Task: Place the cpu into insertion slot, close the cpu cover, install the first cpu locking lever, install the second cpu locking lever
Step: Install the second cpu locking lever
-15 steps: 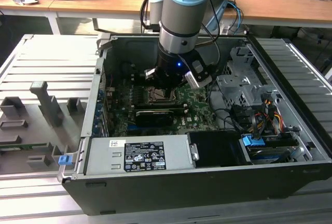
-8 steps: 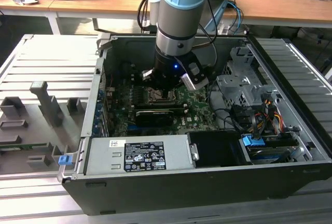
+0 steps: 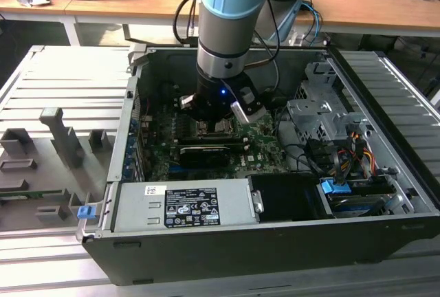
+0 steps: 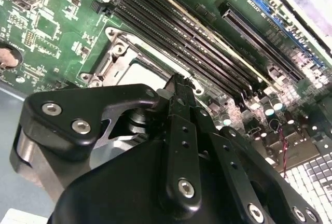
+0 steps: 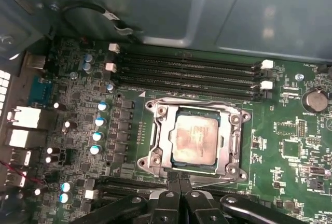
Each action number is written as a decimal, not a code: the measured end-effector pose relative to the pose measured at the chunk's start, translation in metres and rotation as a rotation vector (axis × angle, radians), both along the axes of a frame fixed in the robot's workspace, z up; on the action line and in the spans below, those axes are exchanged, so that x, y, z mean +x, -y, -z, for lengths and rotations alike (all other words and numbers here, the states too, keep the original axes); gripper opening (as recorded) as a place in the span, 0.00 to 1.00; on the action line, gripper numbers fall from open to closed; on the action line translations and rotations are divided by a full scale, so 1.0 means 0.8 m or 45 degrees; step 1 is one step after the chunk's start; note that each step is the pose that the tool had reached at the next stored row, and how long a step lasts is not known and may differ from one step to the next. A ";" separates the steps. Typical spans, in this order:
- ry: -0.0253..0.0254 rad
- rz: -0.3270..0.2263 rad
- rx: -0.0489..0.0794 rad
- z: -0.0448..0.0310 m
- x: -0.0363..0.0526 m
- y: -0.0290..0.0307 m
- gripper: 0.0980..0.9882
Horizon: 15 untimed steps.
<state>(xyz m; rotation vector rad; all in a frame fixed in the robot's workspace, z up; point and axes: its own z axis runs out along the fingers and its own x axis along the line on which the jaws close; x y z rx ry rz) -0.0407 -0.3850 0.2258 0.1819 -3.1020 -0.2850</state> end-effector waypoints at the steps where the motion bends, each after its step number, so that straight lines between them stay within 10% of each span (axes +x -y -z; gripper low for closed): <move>1: -0.0001 0.000 0.000 0.0009 0.000 0.0000 0.01; 15: -0.0001 0.000 0.000 0.0073 0.000 0.0000 0.01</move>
